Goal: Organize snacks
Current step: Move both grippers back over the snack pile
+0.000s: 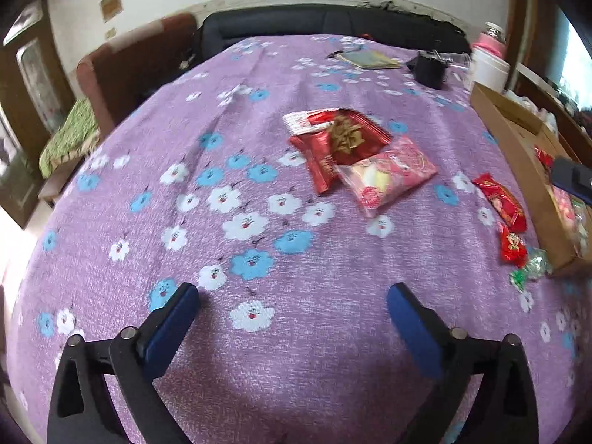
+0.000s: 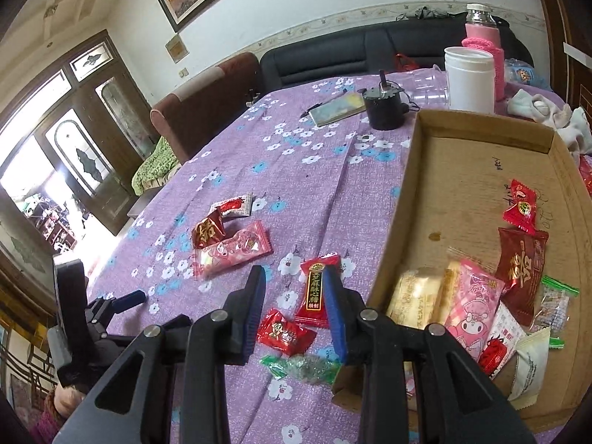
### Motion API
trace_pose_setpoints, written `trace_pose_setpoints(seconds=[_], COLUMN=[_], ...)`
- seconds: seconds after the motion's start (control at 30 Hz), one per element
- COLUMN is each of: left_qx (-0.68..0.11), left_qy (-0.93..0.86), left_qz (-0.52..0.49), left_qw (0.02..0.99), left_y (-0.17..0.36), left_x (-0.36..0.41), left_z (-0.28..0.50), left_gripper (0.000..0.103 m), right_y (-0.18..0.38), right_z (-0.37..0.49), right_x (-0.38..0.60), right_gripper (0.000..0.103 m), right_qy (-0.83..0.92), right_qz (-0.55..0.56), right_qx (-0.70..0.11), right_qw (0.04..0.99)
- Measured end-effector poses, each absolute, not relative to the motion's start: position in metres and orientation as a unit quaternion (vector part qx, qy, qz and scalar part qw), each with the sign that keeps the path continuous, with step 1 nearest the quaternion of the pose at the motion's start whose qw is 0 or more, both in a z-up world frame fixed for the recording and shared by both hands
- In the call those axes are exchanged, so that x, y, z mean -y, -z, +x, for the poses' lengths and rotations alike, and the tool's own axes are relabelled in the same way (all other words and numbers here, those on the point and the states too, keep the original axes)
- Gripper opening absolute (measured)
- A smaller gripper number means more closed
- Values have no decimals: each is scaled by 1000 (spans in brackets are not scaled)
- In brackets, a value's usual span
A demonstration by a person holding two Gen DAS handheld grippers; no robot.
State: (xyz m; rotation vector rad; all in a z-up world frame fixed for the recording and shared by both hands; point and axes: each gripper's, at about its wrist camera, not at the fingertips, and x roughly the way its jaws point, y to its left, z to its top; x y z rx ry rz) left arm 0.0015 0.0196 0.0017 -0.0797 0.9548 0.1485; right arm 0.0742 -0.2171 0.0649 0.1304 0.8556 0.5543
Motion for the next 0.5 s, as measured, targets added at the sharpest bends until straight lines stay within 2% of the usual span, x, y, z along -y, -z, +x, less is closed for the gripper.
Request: trace_pose_setpoints(seconds=[0.33, 0.5], left_qx=[-445, -445], left_qy=[-80, -80], left_qz=[-42, -42], left_qw=[891, 891], left_y=[-2, -2], left_x=[-21, -21], left_z=[6, 6], left_gripper=[103, 103], right_y=[-46, -35], right_z=[89, 101], right_x=[181, 157], right_gripper=[30, 30], right_qy=[-240, -163], right_qz=[-11, -97], right_qx=[-468, -489], right_qw=[850, 851])
